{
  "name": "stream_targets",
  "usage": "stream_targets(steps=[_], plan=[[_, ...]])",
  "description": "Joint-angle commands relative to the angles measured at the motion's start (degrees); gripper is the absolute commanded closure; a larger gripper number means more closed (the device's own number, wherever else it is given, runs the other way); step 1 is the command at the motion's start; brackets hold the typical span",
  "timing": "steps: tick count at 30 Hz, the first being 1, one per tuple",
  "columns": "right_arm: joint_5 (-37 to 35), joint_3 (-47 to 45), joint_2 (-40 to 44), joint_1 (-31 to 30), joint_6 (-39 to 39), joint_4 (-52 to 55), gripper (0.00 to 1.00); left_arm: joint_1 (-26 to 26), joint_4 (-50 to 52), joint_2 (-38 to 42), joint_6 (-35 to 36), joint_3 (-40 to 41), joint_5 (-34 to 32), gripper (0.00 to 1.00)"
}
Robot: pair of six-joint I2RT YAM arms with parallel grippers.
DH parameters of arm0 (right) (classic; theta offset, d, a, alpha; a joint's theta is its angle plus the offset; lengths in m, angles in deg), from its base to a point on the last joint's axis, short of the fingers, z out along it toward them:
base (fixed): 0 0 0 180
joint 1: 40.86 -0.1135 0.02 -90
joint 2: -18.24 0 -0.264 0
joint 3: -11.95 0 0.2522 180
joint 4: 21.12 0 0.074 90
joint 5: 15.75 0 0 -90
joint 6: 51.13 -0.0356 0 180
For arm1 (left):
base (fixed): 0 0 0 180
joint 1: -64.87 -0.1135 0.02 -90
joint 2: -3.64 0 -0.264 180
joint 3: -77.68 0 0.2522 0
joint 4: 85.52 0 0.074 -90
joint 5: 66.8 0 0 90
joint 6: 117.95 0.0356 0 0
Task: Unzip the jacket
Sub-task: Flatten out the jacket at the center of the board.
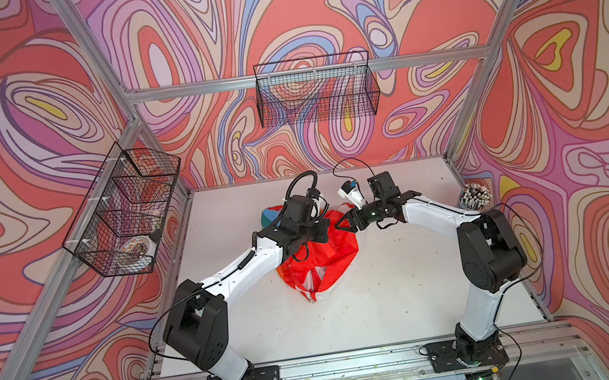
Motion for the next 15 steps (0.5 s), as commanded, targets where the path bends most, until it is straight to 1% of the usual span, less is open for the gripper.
stream_targets(steps=[1, 3, 5, 7, 8, 9, 10, 12, 13, 15], plan=[[2.25, 1.12, -1.11, -0.65, -0.45, -1.77, 0.47, -0.34, 1.41, 2.21, 0.34, -0.70, 0.54, 1.00], [2.89, 0.11, -0.73, -0.72, -1.88, -3.65, 0.54, -0.46, 1.49, 2.42, 0.18, -0.95, 0.58, 1.00], [2.91, -1.36, 0.24, -0.72, -3.94, -6.37, 0.66, -0.69, 1.59, 3.02, -0.22, -0.97, 0.24, 1.00], [1.83, -3.46, 2.15, -0.66, -5.87, -8.92, 0.84, -1.39, 1.35, 4.34, -1.73, -0.26, -0.83, 1.00], [0.14, -4.52, 3.57, -0.66, -6.74, -9.95, 0.90, -1.86, 1.09, 5.24, -2.41, 0.25, -1.37, 1.00], [-2.79, -5.70, 5.92, -0.65, -7.97, -10.82, 0.97, -2.65, 0.62, 6.67, -3.28, 1.24, -1.95, 0.96], [-6.05, -7.14, 8.04, -0.64, -8.94, -11.33, 1.00, -3.43, -0.18, 8.41, -4.02, 2.59, -2.69, 0.85], [-13.71, -9.18, 12.04, -0.49, -10.63, -11.66, 1.00, -5.18, -1.30, 11.83, -5.14, 5.10, -3.96, 0.62], [-18.05, -9.94, 13.98, -0.29, -11.43, -10.85, 1.00, -6.11, -1.05, 13.54, -5.46, 6.05, -4.96, 0.56], [-25.88, -11.04, 17.48, 0.20, -12.69, -8.75, 1.00, -7.94, 0.30, 16.14, -5.58, 7.22, -6.99, 0.47]])
